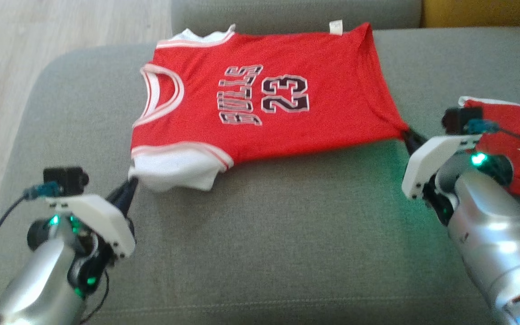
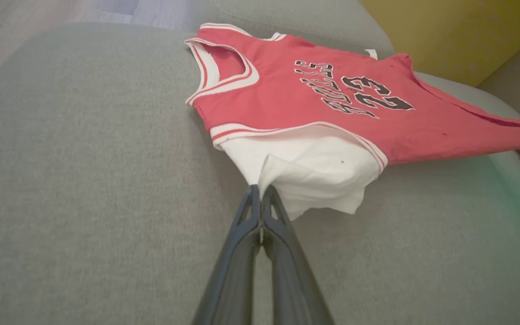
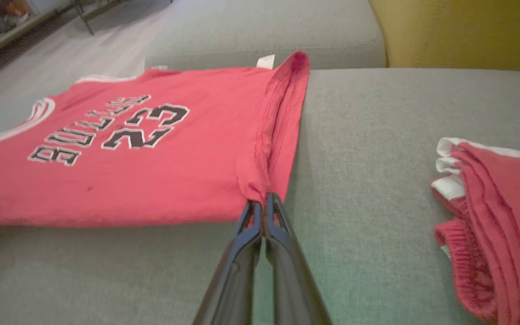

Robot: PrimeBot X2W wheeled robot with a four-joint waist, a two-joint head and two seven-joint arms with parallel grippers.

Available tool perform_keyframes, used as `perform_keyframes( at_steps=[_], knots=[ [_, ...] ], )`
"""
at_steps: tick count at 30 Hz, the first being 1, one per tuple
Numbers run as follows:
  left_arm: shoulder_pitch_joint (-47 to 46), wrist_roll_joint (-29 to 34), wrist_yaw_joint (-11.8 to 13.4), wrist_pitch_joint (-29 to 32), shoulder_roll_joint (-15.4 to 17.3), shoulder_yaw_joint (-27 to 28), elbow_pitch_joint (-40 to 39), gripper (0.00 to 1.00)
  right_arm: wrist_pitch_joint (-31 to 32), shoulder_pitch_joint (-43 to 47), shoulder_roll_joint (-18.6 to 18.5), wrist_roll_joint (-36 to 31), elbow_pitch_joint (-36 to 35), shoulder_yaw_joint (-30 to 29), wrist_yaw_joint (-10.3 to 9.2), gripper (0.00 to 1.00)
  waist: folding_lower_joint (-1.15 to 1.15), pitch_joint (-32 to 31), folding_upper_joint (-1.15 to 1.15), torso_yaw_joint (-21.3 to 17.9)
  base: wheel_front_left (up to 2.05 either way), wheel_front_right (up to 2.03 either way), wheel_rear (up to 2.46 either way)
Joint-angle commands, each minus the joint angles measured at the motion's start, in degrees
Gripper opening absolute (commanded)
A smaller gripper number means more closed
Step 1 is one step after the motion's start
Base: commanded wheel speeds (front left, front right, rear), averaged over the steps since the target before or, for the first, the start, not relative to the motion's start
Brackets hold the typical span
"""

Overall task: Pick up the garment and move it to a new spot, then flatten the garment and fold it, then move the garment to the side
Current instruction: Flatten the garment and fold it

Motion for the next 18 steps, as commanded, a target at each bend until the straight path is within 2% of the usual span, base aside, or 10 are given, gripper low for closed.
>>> perform_keyframes(
  at_steps=[1, 6, 11, 16, 18],
  knots=[
    [-0.1, -0.9, 0.8, 1.5, 3.6, 2.1, -3.7, 0.0, 0.6, 0.9, -0.7, 0.2, -2.5, 3.2, -0.02, 0.0, 0.01, -1.8, 0.0, -0.3, 0.0, 0.0, 0.0],
    [4.4, -2.5, 1.4, 5.0, 6.3, 2.2, -8.7, 0.0, 3.1, 4.1, -2.2, 0.8, -4.4, 8.6, -0.02, 0.0, 0.01, -3.9, 0.0, -0.8, 0.0, 0.0, 0.0],
    [9.9, -5.4, 2.2, 8.8, 9.5, 2.9, -15.4, 0.0, 9.1, 8.0, -4.5, 4.3, -8.2, 15.6, -0.02, 0.0, 0.01, -5.4, 0.0, -1.6, 0.0, 0.0, 0.0],
    [15.0, -8.4, 3.2, 11.7, 12.1, 3.9, -21.9, 0.0, 15.1, 11.3, -9.1, 10.5, -13.8, 20.9, -0.02, 0.0, 0.01, -6.2, 0.0, -2.0, 0.0, 0.0, 0.0],
    [17.8, -10.2, 4.1, 13.1, 13.4, 4.6, -25.0, 0.0, 18.6, 13.1, -12.0, 14.3, -17.7, 23.6, -0.02, 0.0, 0.01, -6.5, 0.0, -2.2, 0.0, 0.0, 0.0]
  ],
)
